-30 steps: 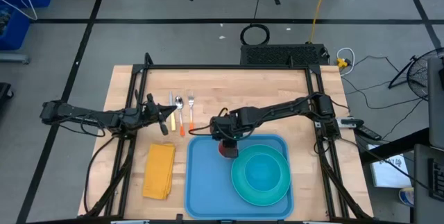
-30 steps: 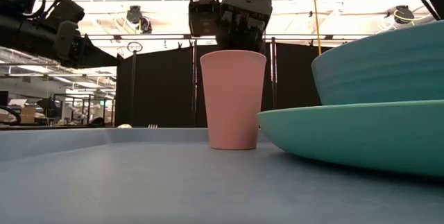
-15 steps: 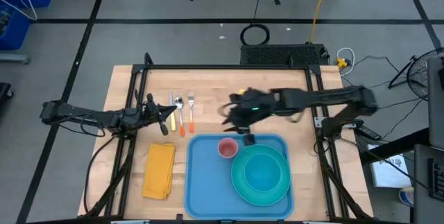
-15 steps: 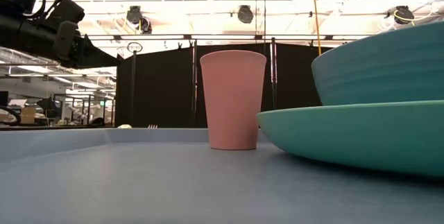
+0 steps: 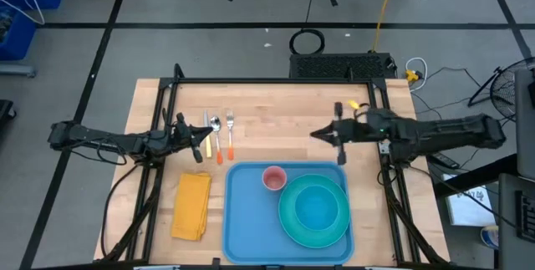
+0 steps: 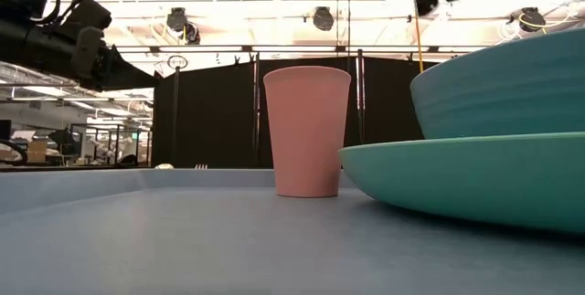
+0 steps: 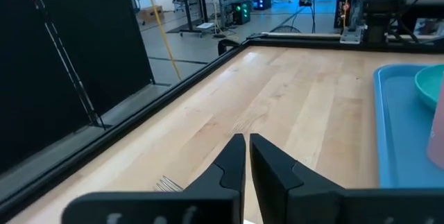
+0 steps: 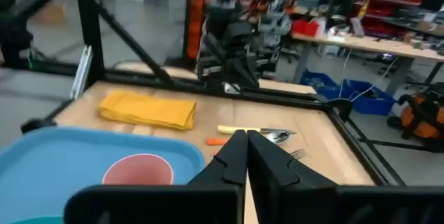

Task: Set up tray
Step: Put the yellow napkin on the left side of the blue tray

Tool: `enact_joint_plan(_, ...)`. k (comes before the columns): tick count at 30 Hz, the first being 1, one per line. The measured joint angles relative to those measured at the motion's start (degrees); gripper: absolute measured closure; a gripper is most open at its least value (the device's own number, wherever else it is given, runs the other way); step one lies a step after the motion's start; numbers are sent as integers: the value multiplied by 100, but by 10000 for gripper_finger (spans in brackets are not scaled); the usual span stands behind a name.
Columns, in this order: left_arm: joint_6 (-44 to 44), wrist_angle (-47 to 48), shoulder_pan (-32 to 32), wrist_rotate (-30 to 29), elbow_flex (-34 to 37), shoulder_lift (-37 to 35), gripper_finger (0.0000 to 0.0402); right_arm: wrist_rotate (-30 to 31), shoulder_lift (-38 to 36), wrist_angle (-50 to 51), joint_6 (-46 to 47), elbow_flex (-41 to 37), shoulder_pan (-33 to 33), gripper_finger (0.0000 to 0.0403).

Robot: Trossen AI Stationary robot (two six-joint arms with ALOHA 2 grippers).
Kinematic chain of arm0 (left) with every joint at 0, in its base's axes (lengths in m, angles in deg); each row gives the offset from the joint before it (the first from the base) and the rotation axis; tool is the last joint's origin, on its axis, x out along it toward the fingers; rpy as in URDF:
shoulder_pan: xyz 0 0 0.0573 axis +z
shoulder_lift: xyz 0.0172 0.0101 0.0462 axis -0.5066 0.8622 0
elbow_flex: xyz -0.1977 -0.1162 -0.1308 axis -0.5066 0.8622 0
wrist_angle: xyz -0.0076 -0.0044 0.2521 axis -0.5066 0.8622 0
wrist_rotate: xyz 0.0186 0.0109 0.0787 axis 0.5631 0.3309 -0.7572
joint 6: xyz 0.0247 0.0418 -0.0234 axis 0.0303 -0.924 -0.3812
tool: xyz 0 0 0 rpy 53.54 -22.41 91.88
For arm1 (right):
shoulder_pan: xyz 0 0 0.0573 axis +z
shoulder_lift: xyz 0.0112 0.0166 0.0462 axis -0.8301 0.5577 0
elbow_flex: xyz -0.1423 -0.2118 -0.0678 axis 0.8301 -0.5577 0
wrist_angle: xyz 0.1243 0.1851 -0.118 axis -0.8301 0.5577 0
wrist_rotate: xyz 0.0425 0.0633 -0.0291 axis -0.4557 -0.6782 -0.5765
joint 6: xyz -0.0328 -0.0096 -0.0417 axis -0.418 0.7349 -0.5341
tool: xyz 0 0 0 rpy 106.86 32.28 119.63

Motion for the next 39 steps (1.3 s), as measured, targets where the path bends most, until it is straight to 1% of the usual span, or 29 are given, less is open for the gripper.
enact_joint_plan(2,77,0,-2,-5,0,0,379,-267,-250,-275,214,-393,-205,402)
enact_joint_plan(5,108,-1,0,-7,0,2,388,-928,-458,-495,271,-843,-421,402)
enact_joint_plan(7,37,0,0,-9,0,0,395,-1129,-551,-735,353,-1139,-480,402)
enact_joint_plan(10,-61,-3,-2,-9,0,1,399,-1095,-689,-1127,501,-1564,-602,402)
enact_joint_plan(11,-62,-7,-1,-10,0,0,398,-1171,-762,-1167,526,-1685,-652,402)
enact_joint_plan(14,-58,-7,-2,-9,0,0,387,-1320,-982,-1353,618,-2040,-771,402)
enact_joint_plan(17,-33,0,-2,-11,0,0,377,-1306,-1215,-1724,598,-2438,-882,401)
enact_joint_plan(20,-47,30,-2,-11,0,0,375,-1196,-1451,-2089,587,-2740,-1061,402)
enact_joint_plan(21,-41,71,0,-11,0,1,377,-1267,-1524,-2103,563,-2805,-1127,402)
enact_joint_plan(25,193,146,-2,-11,0,0,391,-2239,-1627,-2153,219,-3039,-1332,402)
enact_joint_plan(26,293,144,0,-11,0,1,396,-2389,-1625,-2159,144,-3075,-1367,402)
enact_joint_plan(28,494,140,-2,-11,0,1,398,-2396,-1630,-2222,90,-3095,-1434,402)
enact_joint_plan(31,775,151,-1,-6,0,2,391,-2398,-1628,-2234,81,-3097,-1532,402)
enact_joint_plan(34,1498,406,-1,159,-32,1,384,-2395,-1628,-2241,118,-3097,-1579,403)
enact_joint_plan(36,2151,1075,-2,324,-226,2,384,-2394,-1628,-2243,207,-3099,-1598,403)
enact_joint_plan(39,3190,2604,-74,558,-726,145,388,-2390,-1628,-2243,352,-3099,-1598,403)
